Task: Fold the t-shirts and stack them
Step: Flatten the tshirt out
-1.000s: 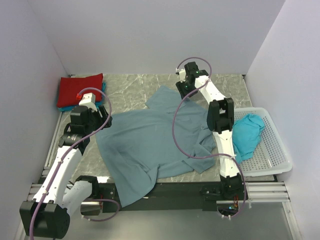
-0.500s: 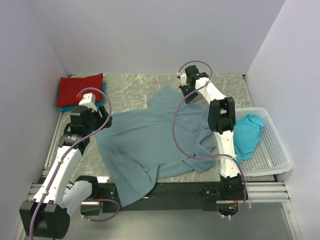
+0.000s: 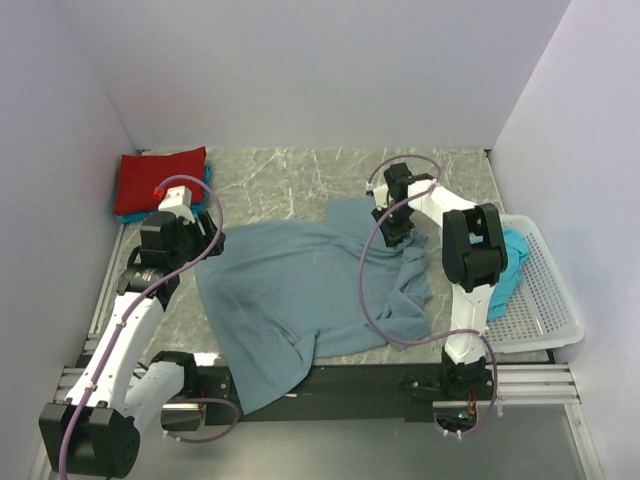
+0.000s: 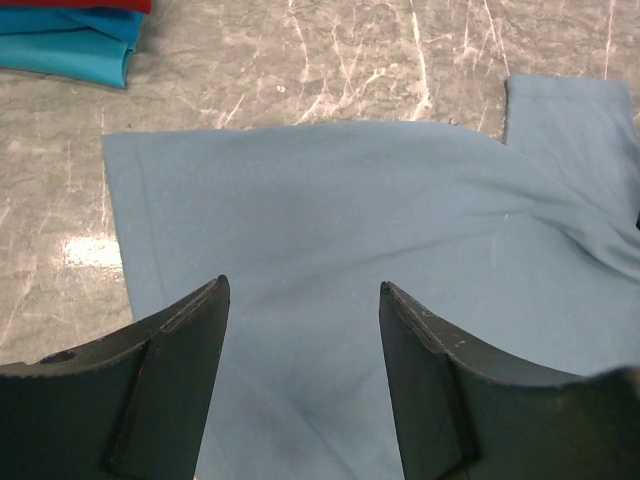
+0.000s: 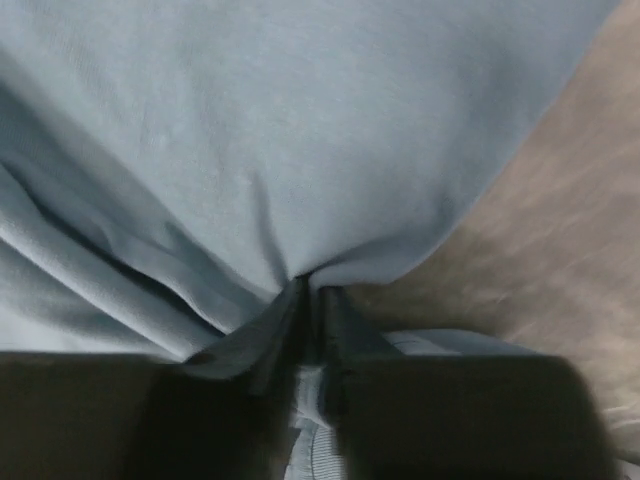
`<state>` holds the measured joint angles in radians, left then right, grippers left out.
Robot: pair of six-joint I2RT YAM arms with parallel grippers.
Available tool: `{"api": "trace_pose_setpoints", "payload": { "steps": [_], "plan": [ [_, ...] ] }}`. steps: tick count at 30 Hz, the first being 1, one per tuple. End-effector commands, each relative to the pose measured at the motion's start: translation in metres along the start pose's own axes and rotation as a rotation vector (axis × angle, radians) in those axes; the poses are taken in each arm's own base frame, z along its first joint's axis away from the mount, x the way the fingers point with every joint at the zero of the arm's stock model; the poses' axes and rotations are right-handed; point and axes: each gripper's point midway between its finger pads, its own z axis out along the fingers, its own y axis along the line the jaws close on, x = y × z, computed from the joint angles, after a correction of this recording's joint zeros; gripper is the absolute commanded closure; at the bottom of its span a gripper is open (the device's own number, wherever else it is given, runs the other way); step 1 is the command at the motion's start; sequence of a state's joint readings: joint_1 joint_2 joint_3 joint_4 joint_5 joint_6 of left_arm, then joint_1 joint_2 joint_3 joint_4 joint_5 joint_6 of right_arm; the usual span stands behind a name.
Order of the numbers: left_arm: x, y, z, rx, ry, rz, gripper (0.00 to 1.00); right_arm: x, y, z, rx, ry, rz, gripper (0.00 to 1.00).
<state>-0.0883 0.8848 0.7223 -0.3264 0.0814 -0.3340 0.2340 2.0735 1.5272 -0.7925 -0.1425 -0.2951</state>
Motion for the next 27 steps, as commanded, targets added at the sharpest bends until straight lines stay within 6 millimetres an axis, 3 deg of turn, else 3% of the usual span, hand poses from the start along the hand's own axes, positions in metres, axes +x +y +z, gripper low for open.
{"api": "trace_pose_setpoints", "payload": {
  "steps": [1,4,5,7,8,10,11,12,14,15,17,18,20,27],
  "plan": [
    [-0.018,-0.01,-0.007,0.041,-0.058,0.017,0.33,0.011,-0.005,-0.015,0.0,-0.015,0.008,0.68],
    [-0.018,-0.01,-0.007,0.041,-0.059,0.017,0.33,-0.009,-0.019,-0.032,0.014,-0.08,0.039,0.57],
    [-0.018,-0.01,-0.007,0.039,-0.058,0.017,0.33,-0.026,-0.026,-0.044,0.02,-0.125,0.046,0.57],
    [-0.018,-0.009,-0.008,0.034,-0.061,0.017,0.33,-0.04,-0.036,-0.046,0.008,-0.149,0.082,0.56],
    [-0.019,-0.01,-0.008,0.036,-0.062,0.016,0.33,-0.06,-0.043,-0.059,0.016,-0.203,0.09,0.55],
    [-0.019,-0.009,-0.008,0.034,-0.066,0.017,0.33,-0.074,-0.05,-0.052,-0.021,-0.221,0.133,0.55],
    [-0.02,-0.009,-0.009,0.032,-0.071,0.017,0.33,-0.092,-0.055,-0.062,-0.023,-0.266,0.138,0.55],
    [-0.02,-0.009,-0.009,0.032,-0.07,0.017,0.33,-0.095,-0.057,-0.048,-0.047,-0.251,0.165,0.55],
    [-0.019,-0.008,-0.008,0.029,-0.066,0.018,0.33,-0.116,-0.062,-0.055,-0.068,-0.289,0.176,0.54],
    [-0.019,-0.008,-0.008,0.03,-0.064,0.018,0.33,-0.117,-0.063,-0.039,-0.087,-0.267,0.186,0.55],
    [-0.018,-0.008,-0.006,0.029,-0.059,0.019,0.33,-0.137,-0.063,-0.043,-0.109,-0.311,0.188,0.54],
    [-0.018,-0.008,-0.006,0.029,-0.059,0.021,0.33,-0.14,-0.065,-0.032,-0.114,-0.306,0.197,0.54],
    [-0.019,-0.008,-0.006,0.028,-0.061,0.019,0.33,-0.156,-0.069,-0.031,-0.109,-0.347,0.202,0.52],
    [-0.017,-0.006,-0.003,0.018,-0.05,0.02,0.33,-0.174,-0.079,-0.015,-0.091,-0.394,0.25,0.53]
  ]
}}
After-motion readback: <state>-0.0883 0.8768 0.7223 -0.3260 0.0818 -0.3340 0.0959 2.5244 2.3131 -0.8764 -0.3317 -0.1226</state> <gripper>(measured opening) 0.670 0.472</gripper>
